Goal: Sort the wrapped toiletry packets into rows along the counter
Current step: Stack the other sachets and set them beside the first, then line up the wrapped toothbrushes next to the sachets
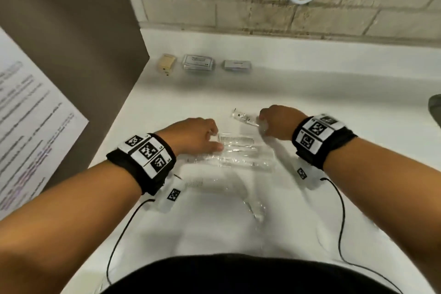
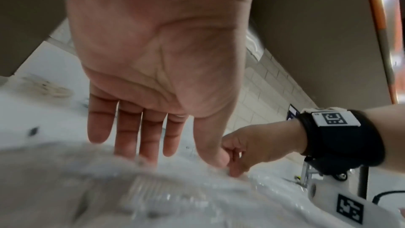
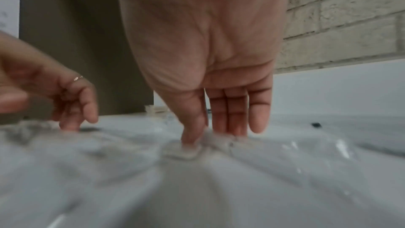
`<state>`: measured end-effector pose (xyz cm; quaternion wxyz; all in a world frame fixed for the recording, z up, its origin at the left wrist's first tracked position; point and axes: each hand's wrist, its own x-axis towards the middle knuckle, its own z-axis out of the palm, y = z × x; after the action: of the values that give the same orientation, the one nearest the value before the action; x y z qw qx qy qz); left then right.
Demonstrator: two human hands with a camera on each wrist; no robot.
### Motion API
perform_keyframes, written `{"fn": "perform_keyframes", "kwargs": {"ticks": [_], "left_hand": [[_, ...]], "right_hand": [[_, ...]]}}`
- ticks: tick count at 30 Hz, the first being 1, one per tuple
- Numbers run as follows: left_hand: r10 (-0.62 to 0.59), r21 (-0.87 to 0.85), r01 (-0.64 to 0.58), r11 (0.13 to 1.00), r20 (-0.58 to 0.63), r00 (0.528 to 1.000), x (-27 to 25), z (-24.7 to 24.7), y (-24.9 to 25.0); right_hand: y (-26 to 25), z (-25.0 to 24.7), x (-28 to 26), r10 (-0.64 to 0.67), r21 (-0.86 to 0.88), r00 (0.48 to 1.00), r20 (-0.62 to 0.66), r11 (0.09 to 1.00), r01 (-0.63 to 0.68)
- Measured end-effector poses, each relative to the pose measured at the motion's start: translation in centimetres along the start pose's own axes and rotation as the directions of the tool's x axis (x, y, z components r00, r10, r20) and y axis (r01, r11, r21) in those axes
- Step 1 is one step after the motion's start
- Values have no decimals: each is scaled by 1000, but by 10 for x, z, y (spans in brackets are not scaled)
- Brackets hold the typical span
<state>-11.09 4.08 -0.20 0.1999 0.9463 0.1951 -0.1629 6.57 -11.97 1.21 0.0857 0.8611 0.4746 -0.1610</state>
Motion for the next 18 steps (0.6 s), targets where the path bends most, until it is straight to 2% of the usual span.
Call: {"fn": "perform_keyframes", "kwargs": {"ticks": [6, 9, 11, 14, 18], "left_hand": [[-45, -9, 45, 999, -31, 999, -17, 22, 11], [-14, -45, 12, 999, -66, 998, -21, 20, 14], [-9, -46, 5, 999, -105, 994, -28, 15, 14], [-43, 4, 44, 999, -155, 987, -43, 2, 8], [-174, -31, 171, 985, -225, 959, -65, -14, -9]], "right_hand": [[-6, 21, -26, 103, 146, 994, -45, 985, -95], [-8, 18, -39, 158, 270, 976, -149, 956, -114], [-13, 13, -48, 171, 377, 958, -232, 923, -73], [-25, 7, -58, 111, 458, 957, -268, 888, 25], [-49, 27, -59, -77, 228, 987, -143, 968, 109]]}}
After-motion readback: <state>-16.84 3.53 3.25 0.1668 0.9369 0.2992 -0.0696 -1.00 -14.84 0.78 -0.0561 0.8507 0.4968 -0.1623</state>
